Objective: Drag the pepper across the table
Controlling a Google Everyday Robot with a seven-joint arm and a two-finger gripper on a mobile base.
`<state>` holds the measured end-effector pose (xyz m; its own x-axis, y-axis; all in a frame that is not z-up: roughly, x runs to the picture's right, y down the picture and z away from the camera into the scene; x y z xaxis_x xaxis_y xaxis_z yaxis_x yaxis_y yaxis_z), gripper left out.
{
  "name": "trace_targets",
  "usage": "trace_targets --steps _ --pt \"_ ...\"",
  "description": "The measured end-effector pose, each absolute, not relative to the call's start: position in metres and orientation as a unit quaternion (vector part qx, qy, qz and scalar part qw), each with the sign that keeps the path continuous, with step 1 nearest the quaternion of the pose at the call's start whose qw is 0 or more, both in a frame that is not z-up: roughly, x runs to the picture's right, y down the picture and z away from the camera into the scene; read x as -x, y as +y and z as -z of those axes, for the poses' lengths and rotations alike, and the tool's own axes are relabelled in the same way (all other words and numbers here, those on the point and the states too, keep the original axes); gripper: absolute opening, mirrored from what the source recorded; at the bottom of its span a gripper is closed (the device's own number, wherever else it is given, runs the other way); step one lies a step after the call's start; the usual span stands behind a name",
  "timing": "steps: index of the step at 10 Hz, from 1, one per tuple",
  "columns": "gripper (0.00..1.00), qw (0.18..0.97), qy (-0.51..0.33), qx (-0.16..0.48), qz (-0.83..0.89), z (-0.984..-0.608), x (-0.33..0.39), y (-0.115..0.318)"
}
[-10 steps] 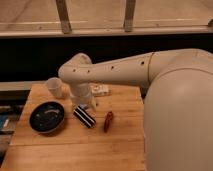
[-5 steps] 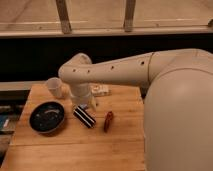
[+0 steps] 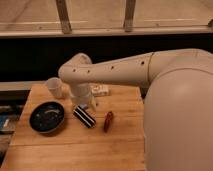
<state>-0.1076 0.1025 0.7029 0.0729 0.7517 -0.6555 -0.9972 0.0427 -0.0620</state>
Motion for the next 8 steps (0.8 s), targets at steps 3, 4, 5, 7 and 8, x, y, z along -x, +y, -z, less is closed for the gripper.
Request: trace_targets --steps 3,4,5,7,8 --pt "0.65 0.683 0.233 0.261 -0.641 -0.702 0.107 0.102" --pt "0.65 0.682 0.232 0.257 -0.644 -0.701 0.102 0.101" --pt "0.65 0.681 0.227 0.252 -0.649 -0.699 0.098 0.099" --pt "0.65 0.681 0.216 0.240 -0.657 -0.698 0.085 0.097" --pt "0.65 0.681 0.210 0.236 -0.661 -0.698 0.079 0.097"
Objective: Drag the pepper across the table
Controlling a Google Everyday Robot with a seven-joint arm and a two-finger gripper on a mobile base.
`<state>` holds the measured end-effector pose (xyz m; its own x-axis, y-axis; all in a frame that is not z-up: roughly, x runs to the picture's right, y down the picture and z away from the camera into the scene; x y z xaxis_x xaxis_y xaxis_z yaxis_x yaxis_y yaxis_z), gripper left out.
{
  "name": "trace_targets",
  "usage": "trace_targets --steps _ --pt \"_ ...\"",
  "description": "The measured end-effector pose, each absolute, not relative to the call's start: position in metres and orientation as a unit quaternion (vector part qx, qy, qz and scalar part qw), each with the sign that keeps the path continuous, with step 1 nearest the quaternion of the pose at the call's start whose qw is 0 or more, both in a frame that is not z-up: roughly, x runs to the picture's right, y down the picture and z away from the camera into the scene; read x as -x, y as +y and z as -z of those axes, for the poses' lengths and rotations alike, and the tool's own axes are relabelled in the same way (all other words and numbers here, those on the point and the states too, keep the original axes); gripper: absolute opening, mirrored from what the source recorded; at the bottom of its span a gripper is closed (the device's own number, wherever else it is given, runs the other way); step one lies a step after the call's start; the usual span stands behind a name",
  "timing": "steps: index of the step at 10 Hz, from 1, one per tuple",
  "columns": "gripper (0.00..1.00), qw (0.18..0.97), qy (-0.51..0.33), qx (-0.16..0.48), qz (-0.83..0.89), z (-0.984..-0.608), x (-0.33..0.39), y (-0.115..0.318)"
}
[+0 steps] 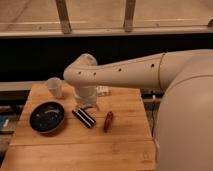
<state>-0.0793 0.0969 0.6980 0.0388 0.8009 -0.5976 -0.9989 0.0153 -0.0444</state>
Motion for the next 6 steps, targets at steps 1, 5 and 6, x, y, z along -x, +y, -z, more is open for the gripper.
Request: trace_targets --steps 1,5,6 --pt "0.65 0.679 0.200 0.235 -0.666 -0.699 0.072 0.100" --pt "0.65 0.697 0.161 0.207 -0.667 -0.723 0.058 0.125" --pt "0.65 0.703 0.165 0.195 -0.664 -0.733 0.055 0.132"
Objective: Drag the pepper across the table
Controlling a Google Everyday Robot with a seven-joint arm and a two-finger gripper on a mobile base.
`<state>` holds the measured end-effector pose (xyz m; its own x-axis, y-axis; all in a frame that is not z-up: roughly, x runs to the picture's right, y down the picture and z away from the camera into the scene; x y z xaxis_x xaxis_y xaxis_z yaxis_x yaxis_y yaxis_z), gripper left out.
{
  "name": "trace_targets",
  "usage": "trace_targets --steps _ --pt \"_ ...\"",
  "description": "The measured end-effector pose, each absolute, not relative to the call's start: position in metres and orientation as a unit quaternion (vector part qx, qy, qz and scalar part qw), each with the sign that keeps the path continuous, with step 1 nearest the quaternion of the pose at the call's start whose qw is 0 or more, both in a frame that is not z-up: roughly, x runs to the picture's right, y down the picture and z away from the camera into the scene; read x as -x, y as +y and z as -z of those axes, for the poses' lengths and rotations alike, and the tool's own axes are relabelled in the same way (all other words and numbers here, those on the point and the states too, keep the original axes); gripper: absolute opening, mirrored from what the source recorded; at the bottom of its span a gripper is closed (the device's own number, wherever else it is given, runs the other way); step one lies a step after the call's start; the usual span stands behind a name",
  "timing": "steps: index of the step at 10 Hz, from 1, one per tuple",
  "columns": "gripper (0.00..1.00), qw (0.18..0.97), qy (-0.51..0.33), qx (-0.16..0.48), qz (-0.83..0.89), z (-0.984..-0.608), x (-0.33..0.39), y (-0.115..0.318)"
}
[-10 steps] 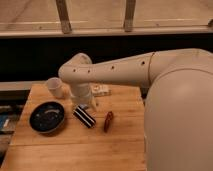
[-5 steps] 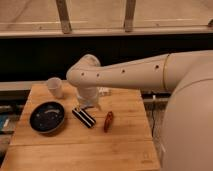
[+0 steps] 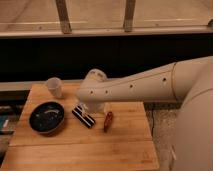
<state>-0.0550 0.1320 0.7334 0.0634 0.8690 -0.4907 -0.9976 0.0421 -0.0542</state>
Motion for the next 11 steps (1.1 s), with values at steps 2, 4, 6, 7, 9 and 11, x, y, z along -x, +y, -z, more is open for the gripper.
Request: trace_targets --steps 2,4,6,7,9,11 --pt "0.65 0.708 0.174 0.181 -0.661 -0.750 0.050 0.137" --pt "0.65 0.703 0.189 0.169 -0.664 -0.760 0.037 0.135" --pt "0.65 0.704 0.189 0.170 -0.664 -0.760 0.038 0.135" --pt "0.65 0.704 0.188 0.170 -0.663 -0.760 0.040 0.135" --pt "0.65 0.699 0.190 0.175 -0.667 -0.763 0.038 0.136" --pt "0.65 0.684 0.201 0.167 -0.680 -0.775 0.011 0.134"
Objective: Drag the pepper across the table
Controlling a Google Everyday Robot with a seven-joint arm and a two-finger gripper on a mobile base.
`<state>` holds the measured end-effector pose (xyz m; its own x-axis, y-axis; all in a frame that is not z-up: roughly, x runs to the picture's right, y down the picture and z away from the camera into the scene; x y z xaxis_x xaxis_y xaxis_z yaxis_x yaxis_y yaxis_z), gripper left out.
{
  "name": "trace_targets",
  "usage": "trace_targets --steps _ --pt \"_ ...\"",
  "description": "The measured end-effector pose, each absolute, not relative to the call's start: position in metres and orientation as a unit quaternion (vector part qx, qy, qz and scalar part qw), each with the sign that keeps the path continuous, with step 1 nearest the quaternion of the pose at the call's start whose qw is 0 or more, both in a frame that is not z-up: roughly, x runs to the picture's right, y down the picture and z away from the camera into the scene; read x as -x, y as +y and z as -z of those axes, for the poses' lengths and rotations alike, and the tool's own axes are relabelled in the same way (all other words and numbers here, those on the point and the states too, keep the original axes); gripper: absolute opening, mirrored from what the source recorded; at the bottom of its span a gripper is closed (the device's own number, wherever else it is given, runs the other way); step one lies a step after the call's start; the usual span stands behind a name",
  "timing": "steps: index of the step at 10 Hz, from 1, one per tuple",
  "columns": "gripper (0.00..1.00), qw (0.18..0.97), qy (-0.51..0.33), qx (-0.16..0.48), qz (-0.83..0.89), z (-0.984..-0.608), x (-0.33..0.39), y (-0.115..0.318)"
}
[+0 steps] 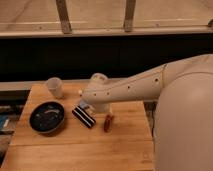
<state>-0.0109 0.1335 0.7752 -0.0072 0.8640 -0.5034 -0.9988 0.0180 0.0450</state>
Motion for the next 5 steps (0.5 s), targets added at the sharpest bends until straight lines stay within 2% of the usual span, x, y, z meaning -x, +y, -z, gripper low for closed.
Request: trace_targets --steps 5 --pt "0.65 0.655 0.233 0.160 -0.701 -0.812 -0.045 0.138"
